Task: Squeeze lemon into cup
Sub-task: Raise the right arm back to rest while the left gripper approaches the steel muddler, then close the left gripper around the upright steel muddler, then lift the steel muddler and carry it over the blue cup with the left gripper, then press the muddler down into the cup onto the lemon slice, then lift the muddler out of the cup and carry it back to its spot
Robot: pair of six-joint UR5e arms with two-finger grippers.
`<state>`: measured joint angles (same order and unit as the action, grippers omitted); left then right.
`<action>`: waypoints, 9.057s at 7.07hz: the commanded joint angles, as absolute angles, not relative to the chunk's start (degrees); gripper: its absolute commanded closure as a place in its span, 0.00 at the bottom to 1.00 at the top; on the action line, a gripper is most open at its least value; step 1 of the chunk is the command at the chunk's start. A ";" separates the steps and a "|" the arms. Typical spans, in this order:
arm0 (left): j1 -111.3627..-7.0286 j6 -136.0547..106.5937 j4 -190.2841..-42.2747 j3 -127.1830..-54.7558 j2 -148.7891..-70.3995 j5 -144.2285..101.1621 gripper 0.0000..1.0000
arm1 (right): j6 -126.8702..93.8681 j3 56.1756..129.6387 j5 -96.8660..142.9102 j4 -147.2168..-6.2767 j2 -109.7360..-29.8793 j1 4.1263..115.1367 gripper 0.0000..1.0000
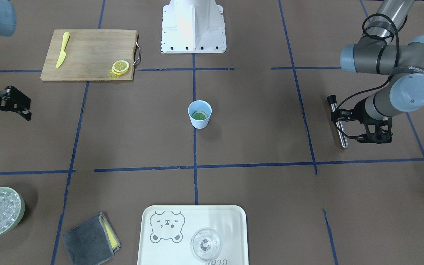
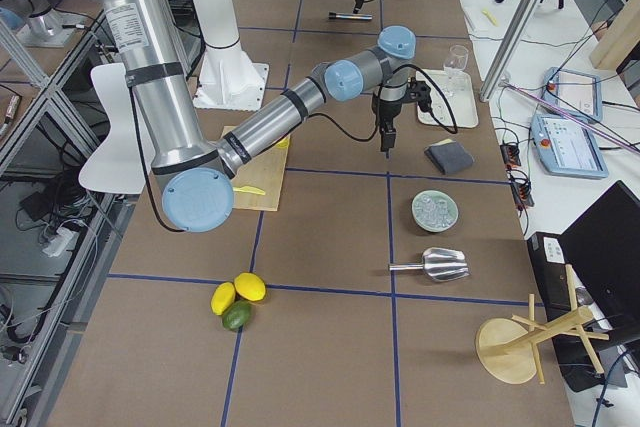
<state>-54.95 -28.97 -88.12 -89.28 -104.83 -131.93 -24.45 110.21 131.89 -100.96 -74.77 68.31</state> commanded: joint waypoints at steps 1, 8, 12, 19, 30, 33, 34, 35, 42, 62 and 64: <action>-51.96 -29.27 -90.70 -84.75 -106.86 -131.92 0.00 | -19.18 110.13 134.91 -100.99 -77.69 72.68 0.00; -52.73 -28.74 -90.62 -84.02 -107.14 -131.92 0.24 | -18.90 110.39 135.18 -100.99 -77.26 73.57 0.00; -53.79 -28.74 -90.44 -84.29 -107.31 -132.01 1.00 | -18.98 110.48 135.18 -101.07 -77.08 73.57 0.00; -57.92 -29.70 -86.66 -114.14 -108.88 -115.27 1.00 | -18.81 110.74 135.18 -101.34 -80.93 76.28 0.00; -25.01 -61.76 -121.80 -124.02 -107.23 -57.64 1.00 | 9.23 100.37 134.91 -100.99 -92.90 92.90 0.00; -17.07 -65.13 -128.39 -120.00 -109.32 -47.41 1.00 | 9.14 100.55 135.70 -100.99 -92.99 92.90 0.00; -16.27 -65.04 -128.67 -117.45 -111.86 -47.29 1.00 | 9.05 100.55 135.70 -100.99 -92.99 92.90 0.00; -15.04 -64.78 -128.67 -113.07 -115.45 -47.20 1.00 | 9.05 100.63 135.70 -100.99 -92.90 92.90 0.00; -14.77 -56.07 -129.11 -106.27 -120.32 -47.99 1.00 | 8.18 100.46 135.62 -101.08 -92.90 92.90 0.00; -34.60 -47.46 -127.35 -116.79 -106.13 -83.61 1.00 | 7.91 100.03 134.83 -100.46 -92.11 92.64 0.00; -47.30 -47.46 -123.09 -117.59 -101.10 -102.04 1.00 | 7.04 92.95 134.82 -87.52 -92.11 92.64 0.00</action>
<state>-39.59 -47.46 -126.17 -116.90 -104.35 -91.34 7.67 97.62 134.81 -94.61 -92.28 92.66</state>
